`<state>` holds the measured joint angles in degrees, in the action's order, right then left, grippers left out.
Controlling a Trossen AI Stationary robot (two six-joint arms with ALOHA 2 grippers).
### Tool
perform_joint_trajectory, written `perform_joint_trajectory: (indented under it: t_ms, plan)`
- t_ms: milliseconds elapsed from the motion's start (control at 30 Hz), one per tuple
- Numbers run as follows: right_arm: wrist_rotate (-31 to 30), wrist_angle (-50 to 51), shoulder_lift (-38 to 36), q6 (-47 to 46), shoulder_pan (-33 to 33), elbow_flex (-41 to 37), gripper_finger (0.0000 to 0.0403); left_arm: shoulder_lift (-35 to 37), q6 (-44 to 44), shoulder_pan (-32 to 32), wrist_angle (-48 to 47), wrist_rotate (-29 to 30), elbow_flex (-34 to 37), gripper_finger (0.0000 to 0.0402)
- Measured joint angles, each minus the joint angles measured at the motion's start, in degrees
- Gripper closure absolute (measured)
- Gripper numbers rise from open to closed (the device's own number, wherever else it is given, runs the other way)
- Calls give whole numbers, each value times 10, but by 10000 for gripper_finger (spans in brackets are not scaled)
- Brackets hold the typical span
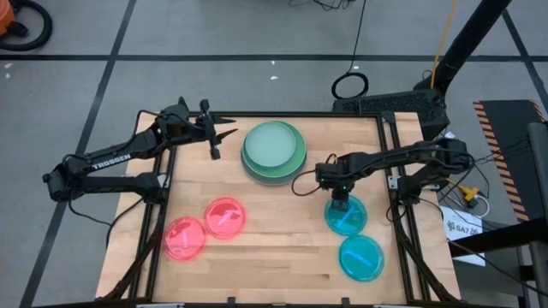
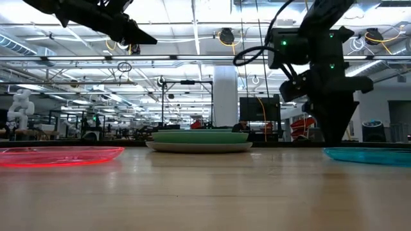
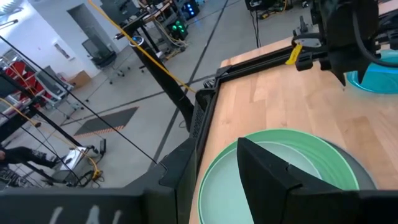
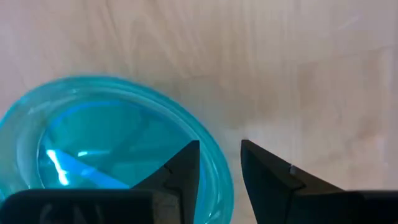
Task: Stack plastic plates
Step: Stack the blue plate on the light green plate
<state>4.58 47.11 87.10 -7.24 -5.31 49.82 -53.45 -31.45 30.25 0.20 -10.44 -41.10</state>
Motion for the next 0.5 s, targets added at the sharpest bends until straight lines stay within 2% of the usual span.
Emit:
perform_joint_trajectory:
  t_ms: [500]
  plan:
    - [3, -24, 50, 48, 0, 1, 293, 0, 1, 0, -5, 0, 0, 277]
